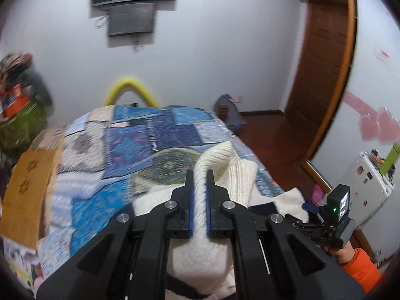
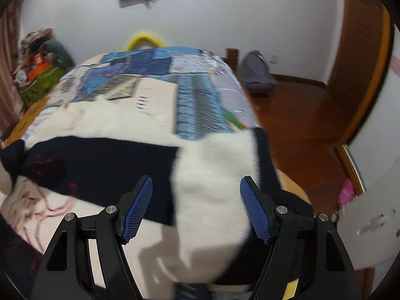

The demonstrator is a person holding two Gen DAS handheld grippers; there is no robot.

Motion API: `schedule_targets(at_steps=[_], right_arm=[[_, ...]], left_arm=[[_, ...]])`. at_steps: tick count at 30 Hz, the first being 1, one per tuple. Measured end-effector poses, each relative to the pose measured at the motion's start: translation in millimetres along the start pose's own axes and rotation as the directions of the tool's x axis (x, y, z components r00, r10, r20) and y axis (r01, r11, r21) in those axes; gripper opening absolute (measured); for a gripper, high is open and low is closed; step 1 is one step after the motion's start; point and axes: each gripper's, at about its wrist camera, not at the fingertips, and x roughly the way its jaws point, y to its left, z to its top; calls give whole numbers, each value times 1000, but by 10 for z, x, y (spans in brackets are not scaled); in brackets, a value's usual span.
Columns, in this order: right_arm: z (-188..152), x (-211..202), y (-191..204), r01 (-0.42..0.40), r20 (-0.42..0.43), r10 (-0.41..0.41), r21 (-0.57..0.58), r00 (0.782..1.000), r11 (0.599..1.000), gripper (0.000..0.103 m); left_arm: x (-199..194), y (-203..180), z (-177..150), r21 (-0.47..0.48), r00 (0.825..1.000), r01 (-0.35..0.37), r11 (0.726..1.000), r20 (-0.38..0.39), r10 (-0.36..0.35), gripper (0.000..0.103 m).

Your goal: Fold small clothes

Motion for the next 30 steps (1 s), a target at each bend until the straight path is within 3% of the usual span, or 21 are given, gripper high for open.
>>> schedule_targets(at_steps=[3, 11, 13, 15, 20, 24, 27, 30], right_arm=[[-47, -39, -109, 5, -12, -5, 13, 1000, 1000, 69], [8, -376, -41, -103, 60, 104, -14, 993, 995, 69], [45, -410, 28, -131, 69, 133, -30, 989, 991, 72], [67, -417, 97, -148, 74, 151, -52, 986, 988, 74], [95, -209, 252, -183, 28, 186, -72, 982, 980, 74], [80, 59, 308, -205, -32, 203, -39, 979, 978, 74], [55, 154, 319, -213, -60, 212, -13, 975, 977, 74], [52, 262, 327, -199, -75, 199, 0, 977, 980, 66]], left_arm=[[293, -313, 52, 44, 999, 43, 998, -29, -42, 6], [1012, -933, -226, 128, 979, 119, 985, -180, -95, 9], [1039, -948, -317, 120, 971, 143, 982, -209, -116, 19], [1017, -900, -359, 109, 970, 140, 984, -212, -115, 41], [763, -382, -457, 99, 985, 41, 994, -168, -24, 59], [654, 302, -661, 58, 976, -73, 996, -202, 83, 64], [658, 874, -942, 18, 947, -178, 984, -268, 177, 64], [723, 1399, -1252, -31, 906, -269, 963, -347, 242, 64]])
